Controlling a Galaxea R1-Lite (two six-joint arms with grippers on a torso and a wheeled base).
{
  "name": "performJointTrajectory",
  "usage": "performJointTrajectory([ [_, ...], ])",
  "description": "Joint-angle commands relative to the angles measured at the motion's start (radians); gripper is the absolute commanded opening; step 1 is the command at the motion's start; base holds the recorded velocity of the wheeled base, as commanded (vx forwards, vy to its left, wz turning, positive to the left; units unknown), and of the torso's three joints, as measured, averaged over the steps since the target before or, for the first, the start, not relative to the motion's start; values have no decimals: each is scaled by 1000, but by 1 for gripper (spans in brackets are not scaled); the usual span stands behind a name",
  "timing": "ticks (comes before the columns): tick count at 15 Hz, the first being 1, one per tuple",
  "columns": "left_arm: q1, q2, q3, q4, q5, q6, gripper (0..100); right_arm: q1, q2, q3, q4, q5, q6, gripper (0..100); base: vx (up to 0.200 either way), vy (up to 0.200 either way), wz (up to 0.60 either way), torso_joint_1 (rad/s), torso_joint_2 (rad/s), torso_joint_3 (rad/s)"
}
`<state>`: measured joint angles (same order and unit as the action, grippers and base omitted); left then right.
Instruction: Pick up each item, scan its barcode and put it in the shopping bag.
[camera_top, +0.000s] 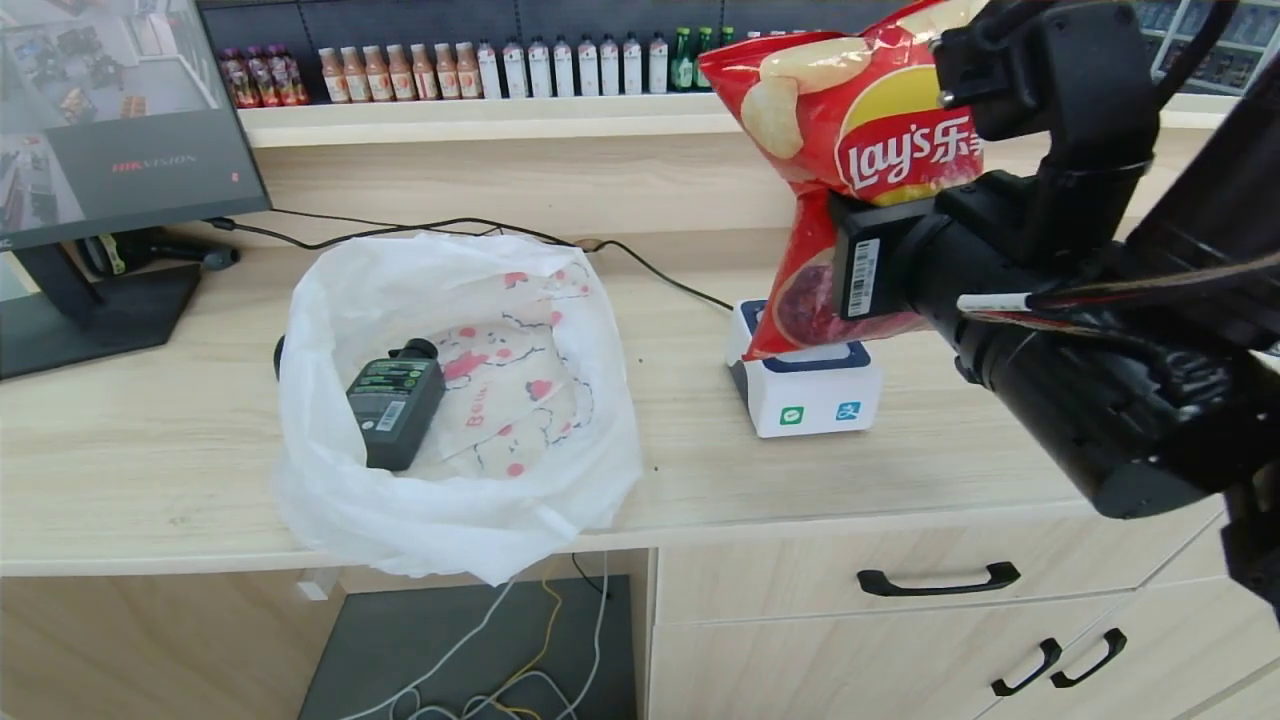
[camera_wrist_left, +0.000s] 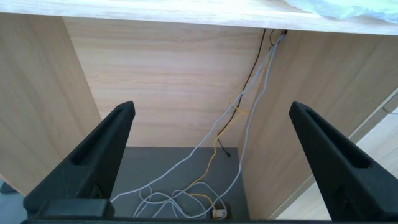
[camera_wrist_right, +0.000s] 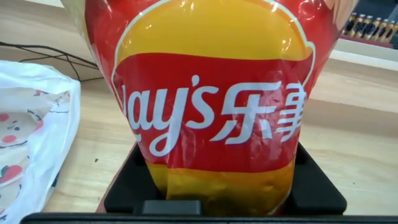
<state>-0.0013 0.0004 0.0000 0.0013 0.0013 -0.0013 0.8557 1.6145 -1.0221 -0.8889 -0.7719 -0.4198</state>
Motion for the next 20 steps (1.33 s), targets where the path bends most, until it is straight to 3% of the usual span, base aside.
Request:
performJointTrajectory([
  [1, 1, 0, 0, 0, 0, 0, 100, -17, 62, -6, -2, 0, 7, 0, 0, 0, 0, 0, 0, 0],
  [20, 1, 0, 0, 0, 0, 0, 100, -20, 128, 2, -12, -1, 87, 0, 0, 0, 0, 0, 0, 0],
])
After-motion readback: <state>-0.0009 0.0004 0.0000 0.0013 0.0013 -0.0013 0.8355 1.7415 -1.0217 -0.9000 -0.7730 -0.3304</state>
